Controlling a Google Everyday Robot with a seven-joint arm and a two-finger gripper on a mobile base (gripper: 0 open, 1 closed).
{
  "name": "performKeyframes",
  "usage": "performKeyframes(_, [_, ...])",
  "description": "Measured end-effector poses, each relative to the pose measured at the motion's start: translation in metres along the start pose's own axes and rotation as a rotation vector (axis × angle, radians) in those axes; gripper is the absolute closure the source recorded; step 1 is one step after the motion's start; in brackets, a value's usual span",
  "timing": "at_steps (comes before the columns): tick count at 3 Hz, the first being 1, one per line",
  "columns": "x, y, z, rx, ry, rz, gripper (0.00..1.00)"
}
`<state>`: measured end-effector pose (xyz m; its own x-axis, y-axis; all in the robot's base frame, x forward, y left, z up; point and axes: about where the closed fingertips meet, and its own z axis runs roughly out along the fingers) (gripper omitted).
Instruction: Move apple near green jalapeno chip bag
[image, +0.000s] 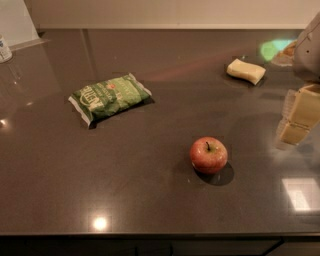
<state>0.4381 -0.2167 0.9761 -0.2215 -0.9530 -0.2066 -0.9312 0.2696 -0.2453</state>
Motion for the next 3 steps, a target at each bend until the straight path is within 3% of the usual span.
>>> performKeyframes(2, [-0.006, 0.003, 0.010, -0.025, -0.017, 0.009, 0.00])
performKeyframes(3, [-0.014, 0.015, 0.034, -0.081, -0.071, 0.017, 0.00])
